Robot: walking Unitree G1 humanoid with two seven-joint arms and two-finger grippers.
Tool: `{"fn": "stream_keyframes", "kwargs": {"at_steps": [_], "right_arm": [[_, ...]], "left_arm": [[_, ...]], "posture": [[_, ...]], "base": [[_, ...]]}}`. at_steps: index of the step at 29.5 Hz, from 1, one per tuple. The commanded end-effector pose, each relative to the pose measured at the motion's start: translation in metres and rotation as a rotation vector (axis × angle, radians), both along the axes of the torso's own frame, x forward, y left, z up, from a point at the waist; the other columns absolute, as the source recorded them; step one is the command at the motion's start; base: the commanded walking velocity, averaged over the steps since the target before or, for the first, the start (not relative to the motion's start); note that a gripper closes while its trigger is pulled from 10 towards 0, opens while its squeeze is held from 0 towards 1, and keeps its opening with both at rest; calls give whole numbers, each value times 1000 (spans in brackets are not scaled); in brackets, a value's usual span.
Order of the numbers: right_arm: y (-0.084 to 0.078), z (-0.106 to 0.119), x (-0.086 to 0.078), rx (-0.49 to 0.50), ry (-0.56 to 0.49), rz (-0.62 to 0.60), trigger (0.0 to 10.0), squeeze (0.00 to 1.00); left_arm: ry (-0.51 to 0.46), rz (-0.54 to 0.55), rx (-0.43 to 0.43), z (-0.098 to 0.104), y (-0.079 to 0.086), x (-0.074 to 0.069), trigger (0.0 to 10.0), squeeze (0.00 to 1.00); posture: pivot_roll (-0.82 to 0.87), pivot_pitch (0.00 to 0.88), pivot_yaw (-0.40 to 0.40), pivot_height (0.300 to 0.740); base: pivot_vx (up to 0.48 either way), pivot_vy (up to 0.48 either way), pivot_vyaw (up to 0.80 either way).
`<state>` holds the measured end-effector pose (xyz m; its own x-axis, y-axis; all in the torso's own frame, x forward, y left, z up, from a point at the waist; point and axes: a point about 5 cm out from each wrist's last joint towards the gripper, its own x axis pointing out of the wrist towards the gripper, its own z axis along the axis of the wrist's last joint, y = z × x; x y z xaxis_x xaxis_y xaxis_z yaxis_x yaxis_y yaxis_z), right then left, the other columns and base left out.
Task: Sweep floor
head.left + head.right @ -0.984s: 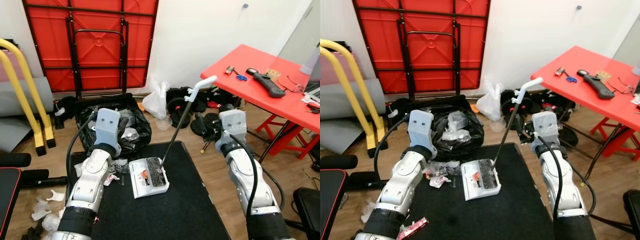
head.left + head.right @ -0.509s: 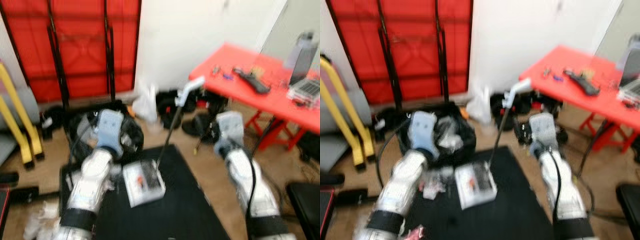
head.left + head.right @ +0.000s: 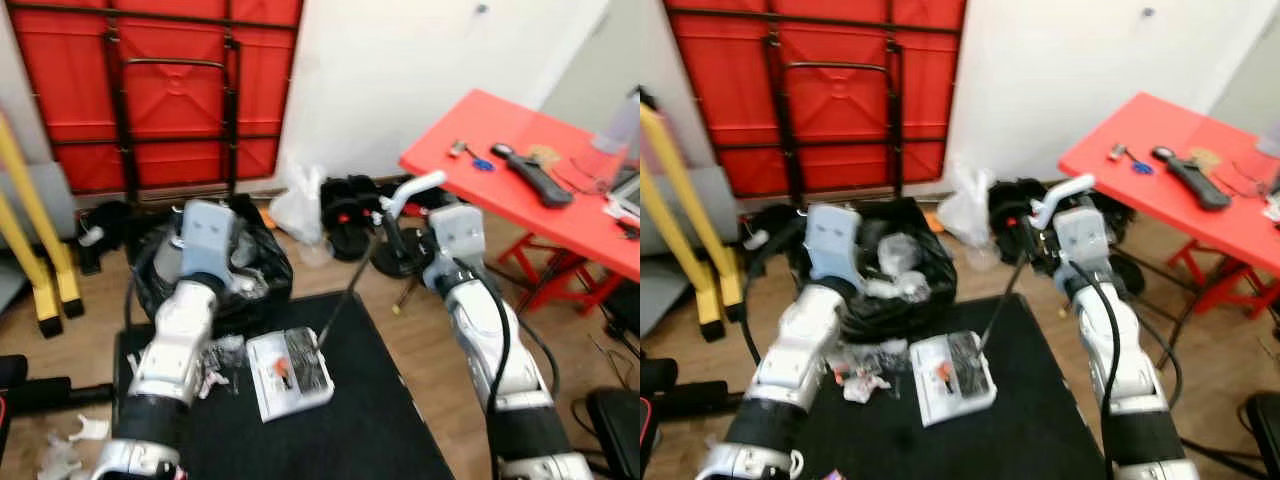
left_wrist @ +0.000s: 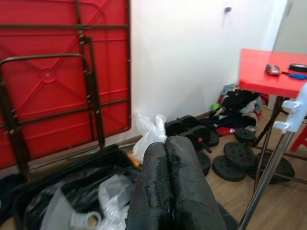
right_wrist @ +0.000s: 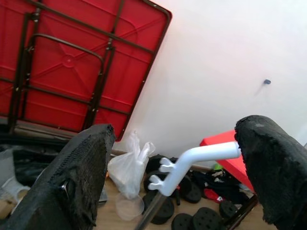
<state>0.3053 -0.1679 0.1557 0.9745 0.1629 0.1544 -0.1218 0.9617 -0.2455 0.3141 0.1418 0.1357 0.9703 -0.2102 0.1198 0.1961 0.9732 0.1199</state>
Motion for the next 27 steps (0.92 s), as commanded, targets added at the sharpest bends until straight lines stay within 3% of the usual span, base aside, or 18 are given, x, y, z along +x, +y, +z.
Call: {"fn": "stream_keyframes", "kwargs": {"at_steps": [1, 27], "right_arm": [[-10, -2, -1, -14, 7, -30, 10000, 0], [-5, 1, 1, -11, -5, 27, 10000, 0]], "left_arm": [[-7, -41, -3, 1, -12, 0, 10000, 0], [-10, -37, -10, 2, -10, 2, 10000, 0]], "posture": [[-138, 0, -174, 740], [-143, 0, -164, 740]], "base": [[337, 0, 0], [309, 0, 0]]}}
